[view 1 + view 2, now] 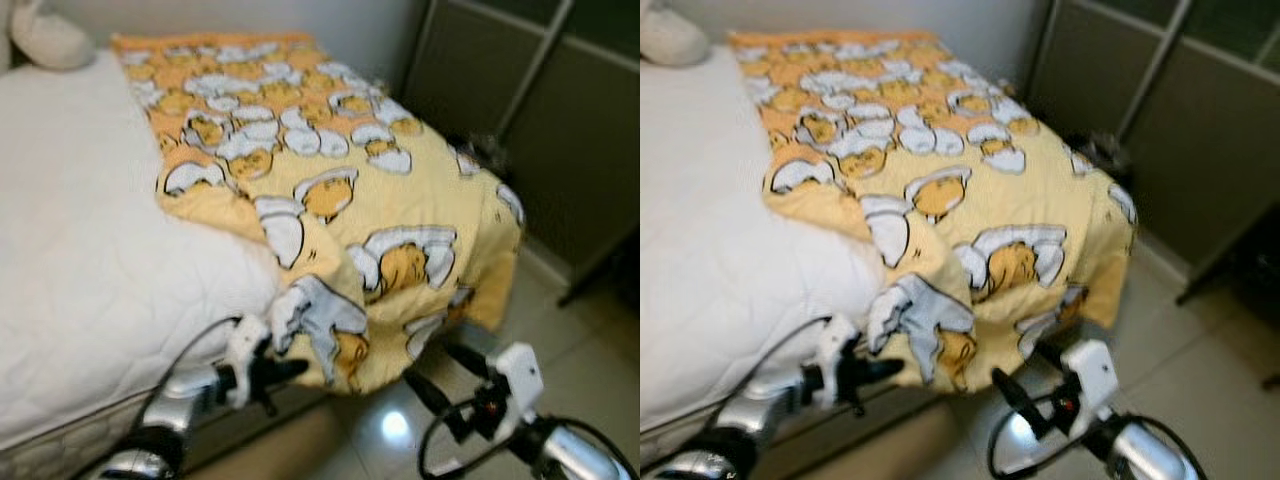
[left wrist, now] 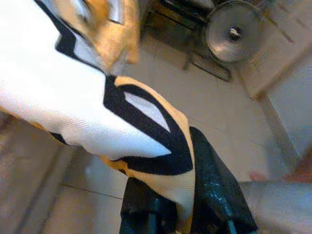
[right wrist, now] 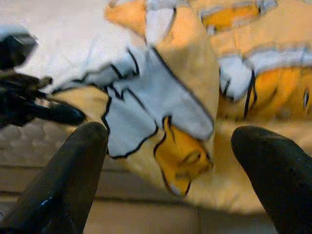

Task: Clean up the room

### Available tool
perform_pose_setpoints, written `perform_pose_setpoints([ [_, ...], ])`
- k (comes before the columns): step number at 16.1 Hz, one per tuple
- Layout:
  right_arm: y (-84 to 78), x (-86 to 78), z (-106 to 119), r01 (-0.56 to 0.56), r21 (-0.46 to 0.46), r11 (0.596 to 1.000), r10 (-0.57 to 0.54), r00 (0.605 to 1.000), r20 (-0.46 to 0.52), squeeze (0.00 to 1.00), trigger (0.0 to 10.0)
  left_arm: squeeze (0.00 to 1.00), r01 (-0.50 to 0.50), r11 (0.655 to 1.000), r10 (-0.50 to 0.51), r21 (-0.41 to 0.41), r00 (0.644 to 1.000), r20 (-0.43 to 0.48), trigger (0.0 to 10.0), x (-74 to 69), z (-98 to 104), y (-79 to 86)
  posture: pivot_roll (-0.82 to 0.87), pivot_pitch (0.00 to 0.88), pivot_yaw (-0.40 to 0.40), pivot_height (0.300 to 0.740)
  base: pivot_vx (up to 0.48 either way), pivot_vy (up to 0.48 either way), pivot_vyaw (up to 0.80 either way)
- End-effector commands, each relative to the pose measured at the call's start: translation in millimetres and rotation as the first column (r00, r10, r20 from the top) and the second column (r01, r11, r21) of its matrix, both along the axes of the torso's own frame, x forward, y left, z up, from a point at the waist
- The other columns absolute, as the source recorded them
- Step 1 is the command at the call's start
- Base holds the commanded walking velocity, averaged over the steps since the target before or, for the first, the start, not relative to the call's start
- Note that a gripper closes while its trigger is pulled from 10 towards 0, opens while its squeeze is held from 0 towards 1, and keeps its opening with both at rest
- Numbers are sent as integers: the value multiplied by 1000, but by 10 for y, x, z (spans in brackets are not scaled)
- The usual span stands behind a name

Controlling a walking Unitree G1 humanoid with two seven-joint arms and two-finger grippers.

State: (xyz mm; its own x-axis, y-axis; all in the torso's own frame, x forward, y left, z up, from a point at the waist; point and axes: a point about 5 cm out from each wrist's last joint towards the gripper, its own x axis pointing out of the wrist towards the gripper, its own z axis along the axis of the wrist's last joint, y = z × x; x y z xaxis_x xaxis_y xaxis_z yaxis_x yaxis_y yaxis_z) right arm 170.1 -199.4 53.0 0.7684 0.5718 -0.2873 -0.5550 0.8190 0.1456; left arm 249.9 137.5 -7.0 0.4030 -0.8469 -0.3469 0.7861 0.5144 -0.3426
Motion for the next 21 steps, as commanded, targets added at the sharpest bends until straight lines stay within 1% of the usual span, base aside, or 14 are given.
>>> perform_pose_setpoints([
  [1,-3,8,-18,-3,0,1000,3,1000,4,0,10000,0,13,1000,-13,5,1000,14,0,-9,2,-8,-212,4,-65,740,-368,311,0],
  [2,14,16,-43,-5,-1,1000,5,1000,0,0,10000,0,-5,1000,5,1,1000,20,0,4,5,-18,-211,3,-67,740,0,0,0],
  [5,46,35,-75,-9,-3,1000,9,1000,2,0,10000,0,-6,1000,6,-9,1000,30,0,25,24,-57,-213,1,-68,740,0,0,0],
  [8,66,21,-63,-15,-3,1000,15,1000,7,0,10000,0,-6,1000,7,-2,999,51,0,36,40,-35,-215,3,-67,740,0,0,0],
  [10,60,-17,-25,-19,-5,1000,19,1000,9,0,10000,0,25,1000,-26,14,997,74,0,6,32,-35,-218,4,-65,740,0,-480,0],
  [12,45,-41,23,-21,-7,1000,21,1000,13,0,10000,0,73,997,-75,28,994,75,0,-70,-8,-69,-221,5,-63,740,0,-480,0],
  [14,49,-49,39,-23,-8,1000,23,1000,13,0,10000,0,80,997,-82,24,994,70,0,-91,-23,-98,-221,6,-63,740,0,-480,0],
  [17,65,-52,117,-30,-10,1000,30,999,19,0,10000,0,146,989,-146,3,986,79,0,-155,-30,-176,-223,6,-60,740,0,-480,0],
  [19,75,-54,129,-30,-11,1000,30,999,16,0,10000,0,137,991,-137,6,988,73,0,-158,-40,-173,-222,9,-58,740,0,-480,0],
  [20,80,-55,132,-29,-10,1000,29,999,14,0,10000,0,103,995,-104,6,994,44,0,-147,-62,-175,-222,10,-58,740,0,0,0],
  [21,81,-62,132,-28,-10,1000,28,1000,11,0,10000,0,99,995,-100,24,994,43,0,-128,-66,-178,-223,10,-56,740,0,0,0],
])
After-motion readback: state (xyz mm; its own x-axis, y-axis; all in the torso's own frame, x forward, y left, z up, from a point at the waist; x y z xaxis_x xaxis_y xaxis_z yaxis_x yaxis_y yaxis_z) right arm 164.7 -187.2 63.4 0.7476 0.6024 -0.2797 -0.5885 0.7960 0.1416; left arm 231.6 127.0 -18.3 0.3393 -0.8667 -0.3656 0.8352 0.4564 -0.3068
